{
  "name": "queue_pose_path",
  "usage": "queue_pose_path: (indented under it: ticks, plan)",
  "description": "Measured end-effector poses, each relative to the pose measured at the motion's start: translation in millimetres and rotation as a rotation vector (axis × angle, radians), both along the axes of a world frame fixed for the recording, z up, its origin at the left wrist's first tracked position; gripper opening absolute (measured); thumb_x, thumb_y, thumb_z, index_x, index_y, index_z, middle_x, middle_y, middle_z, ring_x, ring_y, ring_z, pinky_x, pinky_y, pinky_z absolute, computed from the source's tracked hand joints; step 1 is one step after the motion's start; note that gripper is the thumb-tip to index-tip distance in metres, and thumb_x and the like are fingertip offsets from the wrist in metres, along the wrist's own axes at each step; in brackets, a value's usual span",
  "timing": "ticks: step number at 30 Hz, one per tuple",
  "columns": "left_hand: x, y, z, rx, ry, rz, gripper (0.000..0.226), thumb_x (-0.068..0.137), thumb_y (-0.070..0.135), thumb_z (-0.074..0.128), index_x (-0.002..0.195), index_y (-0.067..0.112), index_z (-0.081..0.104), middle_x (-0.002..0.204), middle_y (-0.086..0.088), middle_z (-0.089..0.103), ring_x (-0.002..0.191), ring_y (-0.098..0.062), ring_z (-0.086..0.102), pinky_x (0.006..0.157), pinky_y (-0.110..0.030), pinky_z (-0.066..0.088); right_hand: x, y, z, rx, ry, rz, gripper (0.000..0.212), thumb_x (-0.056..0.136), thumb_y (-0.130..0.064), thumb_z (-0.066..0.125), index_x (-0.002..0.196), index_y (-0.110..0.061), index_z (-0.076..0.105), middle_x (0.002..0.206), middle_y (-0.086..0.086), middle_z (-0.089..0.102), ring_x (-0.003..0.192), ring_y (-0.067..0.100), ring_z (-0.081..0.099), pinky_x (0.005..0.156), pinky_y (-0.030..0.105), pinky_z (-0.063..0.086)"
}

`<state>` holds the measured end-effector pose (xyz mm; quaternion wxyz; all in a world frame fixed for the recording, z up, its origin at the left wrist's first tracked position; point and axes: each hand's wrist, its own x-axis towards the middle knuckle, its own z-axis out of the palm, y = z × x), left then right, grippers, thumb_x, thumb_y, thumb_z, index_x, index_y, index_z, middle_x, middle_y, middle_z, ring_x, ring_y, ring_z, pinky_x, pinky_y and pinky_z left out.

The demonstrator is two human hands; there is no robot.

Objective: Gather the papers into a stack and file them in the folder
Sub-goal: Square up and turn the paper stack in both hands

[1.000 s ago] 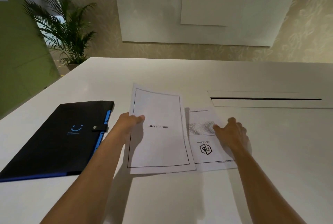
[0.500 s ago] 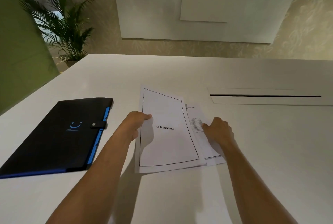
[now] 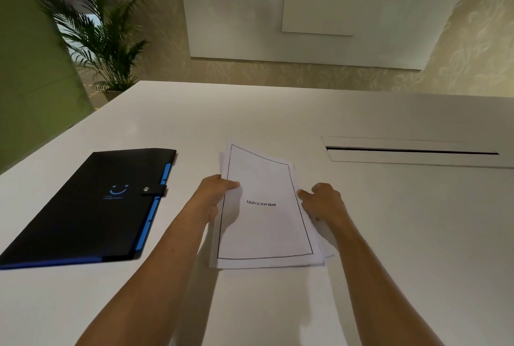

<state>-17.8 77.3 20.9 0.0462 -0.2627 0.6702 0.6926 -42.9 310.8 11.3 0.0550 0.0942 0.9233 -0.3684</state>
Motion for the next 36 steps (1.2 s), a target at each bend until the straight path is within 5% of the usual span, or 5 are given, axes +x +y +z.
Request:
queue_pose_path:
  ticks: [2,11,14,18,36]
  plan:
    - [2,5,-4,-0.012,0.025,-0.041,0.026,0.089,0.007,0.063,0.076,0.021,0.045,0.087,0.005,0.052,0.092,-0.018,0.045,0.085,-0.029,0.03,2,-4,-2,-0.028,0.003,-0.001,0.05,0.089,-0.04,0.058,0.121,-0.001,0.057,0.118,0.016,0.063,0.113,0.034,0.057,0.084,0.031,0.04]
    - [11,4,-19,-0.184,0.248,-0.005,0.111,0.077,0.003,0.076,0.152,0.028,-0.002,0.16,-0.001,0.012,0.147,-0.023,0.015,0.113,-0.038,0.024,3,-1,-7,-0.127,0.048,-0.019,0.031,0.087,-0.034,0.06,0.087,-0.003,0.067,0.086,0.016,0.066,0.087,0.033,0.063,0.073,0.032,0.038]
    - [8,-1,-17,-0.141,0.297,0.006,0.094,0.076,0.006,0.078,0.149,0.023,0.022,0.148,-0.005,0.04,0.128,-0.024,0.047,0.102,-0.039,0.044,2,6,-16,-0.407,0.041,-0.039,0.032,0.08,-0.03,0.064,0.058,-0.011,0.053,0.056,0.004,0.054,0.054,0.024,0.051,0.065,0.038,0.044]
    - [13,1,4,-0.043,0.431,-0.069,0.051,0.08,-0.002,0.071,0.12,0.022,0.05,0.109,0.002,0.067,0.087,-0.008,0.066,0.065,-0.023,0.054,0,10,-9,-0.68,0.032,0.026,0.021,0.087,-0.025,0.069,0.097,-0.006,0.07,0.094,0.011,0.075,0.086,0.025,0.072,0.084,0.043,0.058]
    - [14,-3,89,-0.266,0.871,0.02,0.049,0.08,0.01,0.071,0.118,0.027,0.045,0.115,0.001,0.06,0.104,-0.019,0.063,0.082,-0.038,0.057,2,-12,87,-0.697,0.688,0.303,0.036,0.089,-0.009,0.067,0.111,-0.031,0.05,0.107,-0.011,0.063,0.093,-0.002,0.065,0.078,0.02,0.056]
